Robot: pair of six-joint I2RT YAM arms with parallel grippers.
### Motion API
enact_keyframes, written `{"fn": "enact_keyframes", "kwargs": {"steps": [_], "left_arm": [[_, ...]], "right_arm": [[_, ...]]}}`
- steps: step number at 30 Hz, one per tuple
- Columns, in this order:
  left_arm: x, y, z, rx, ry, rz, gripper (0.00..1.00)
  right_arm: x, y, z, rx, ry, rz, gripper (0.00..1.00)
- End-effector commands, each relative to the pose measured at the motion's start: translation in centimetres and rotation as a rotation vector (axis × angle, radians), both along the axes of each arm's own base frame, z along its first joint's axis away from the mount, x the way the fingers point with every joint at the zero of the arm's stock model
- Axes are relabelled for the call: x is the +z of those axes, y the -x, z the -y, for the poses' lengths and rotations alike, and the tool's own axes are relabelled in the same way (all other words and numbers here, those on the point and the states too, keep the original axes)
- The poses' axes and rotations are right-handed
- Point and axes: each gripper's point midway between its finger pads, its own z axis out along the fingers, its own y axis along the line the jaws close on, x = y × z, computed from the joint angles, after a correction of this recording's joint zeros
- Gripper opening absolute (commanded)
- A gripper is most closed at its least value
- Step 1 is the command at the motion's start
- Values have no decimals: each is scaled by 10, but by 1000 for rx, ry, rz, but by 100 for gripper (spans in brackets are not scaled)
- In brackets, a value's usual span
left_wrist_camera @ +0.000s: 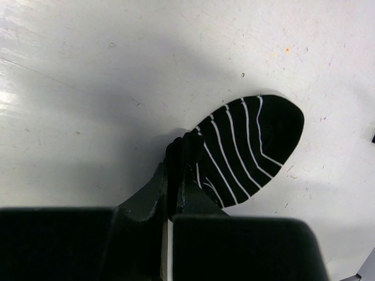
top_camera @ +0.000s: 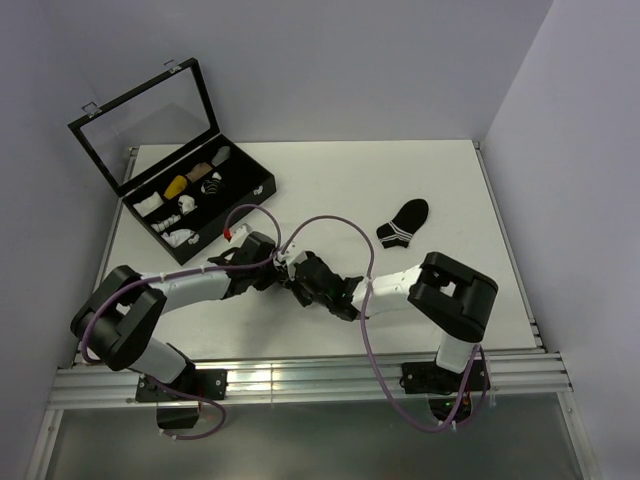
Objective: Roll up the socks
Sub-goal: Roll the sock at the center of the board.
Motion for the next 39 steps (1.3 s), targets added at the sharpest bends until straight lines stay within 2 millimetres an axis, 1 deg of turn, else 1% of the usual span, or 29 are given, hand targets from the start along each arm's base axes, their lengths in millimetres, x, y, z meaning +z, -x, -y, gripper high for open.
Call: {"fn": "enact_keyframes", "kwargs": {"steps": [1,2,5,6,8,9,11,12,13,17,18,19,20,22,23,26,27,30,33,36,39], "left_arm": [[4,11,-3,-11,-2,-20,7],[6,11,-5,-3,1,-10,10],[13,11,-11,31,12,18,26],[15,10,-13,47,17,26,39],[20,11,-19,72,23,50,49],[21,11,-20,85,32,56,57],[25,12,-23,98,48,77,66],[27,12,-24,112,60,88,73],[28,12,-25,115,64,95,75],[34,15,-24,110,111,126,77],[35,15,-22,96,116,129,77],[34,15,-22,93,120,131,77],[32,17,-22,81,111,126,77],[37,12,-15,65,135,147,77],[33,13,-14,56,128,137,75],[30,11,-9,33,132,134,73],[29,12,-8,27,130,131,73],[25,11,-5,18,132,123,71],[23,9,-1,7,129,117,70],[21,7,1,0,127,117,69],[21,5,4,-7,128,119,68]], "right_arm": [[-20,5,5,-8,70,-45,0],[-21,8,4,0,64,-64,0],[-18,16,-1,14,19,-123,0],[-17,19,-2,33,-10,-169,0],[-15,21,-4,34,-56,-238,0],[-12,21,-3,49,-89,-298,0],[-8,21,-4,51,-149,-375,0],[-5,20,-1,61,-189,-427,0],[-3,21,0,68,-212,-464,0],[7,16,1,65,-330,-593,0],[5,18,2,65,-348,-625,0],[6,13,5,56,-372,-647,0],[8,17,2,71,-410,-698,0],[8,15,3,51,-449,-757,0],[6,13,5,54,-470,-789,0],[5,7,11,27,-519,-848,0],[-1,6,13,11,-519,-871,0],[-9,3,18,-16,-538,-926,0],[-14,-2,22,-46,-570,-971,0],[-22,-6,26,-76,-545,-993,0],[-25,-8,26,-90,-538,-1006,0]]}}
